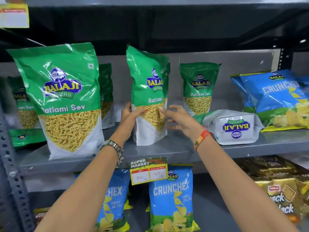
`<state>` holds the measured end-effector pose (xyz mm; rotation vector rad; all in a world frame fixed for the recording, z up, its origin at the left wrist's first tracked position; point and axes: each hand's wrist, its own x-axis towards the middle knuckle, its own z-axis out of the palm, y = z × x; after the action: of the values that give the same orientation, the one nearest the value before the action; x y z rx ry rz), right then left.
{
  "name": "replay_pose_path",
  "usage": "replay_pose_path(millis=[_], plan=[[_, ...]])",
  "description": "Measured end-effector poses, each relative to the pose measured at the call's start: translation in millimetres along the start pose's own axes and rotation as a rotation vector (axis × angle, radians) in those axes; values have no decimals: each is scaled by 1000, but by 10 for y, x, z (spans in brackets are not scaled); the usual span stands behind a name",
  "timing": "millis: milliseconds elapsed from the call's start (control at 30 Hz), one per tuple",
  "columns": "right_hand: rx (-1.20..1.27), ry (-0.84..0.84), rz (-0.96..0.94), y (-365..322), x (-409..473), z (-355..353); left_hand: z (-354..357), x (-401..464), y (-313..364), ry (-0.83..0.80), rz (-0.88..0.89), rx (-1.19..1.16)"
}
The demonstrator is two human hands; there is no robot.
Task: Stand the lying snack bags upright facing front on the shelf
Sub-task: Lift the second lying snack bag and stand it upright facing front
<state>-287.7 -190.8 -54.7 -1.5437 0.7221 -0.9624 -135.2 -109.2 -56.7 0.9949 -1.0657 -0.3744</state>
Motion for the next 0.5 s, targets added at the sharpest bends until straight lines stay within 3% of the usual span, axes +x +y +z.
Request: replay_pose_path(millis=[100,300,500], plan=[[48,-11,5,-47,137,-75,30,20,41,30,-49,-23],[87,-208,-2,-41,281,-94,9,102,91,100,-79,53],[28,-168,-22,-11,332,-46,-121,192,-112,242,-97,174]])
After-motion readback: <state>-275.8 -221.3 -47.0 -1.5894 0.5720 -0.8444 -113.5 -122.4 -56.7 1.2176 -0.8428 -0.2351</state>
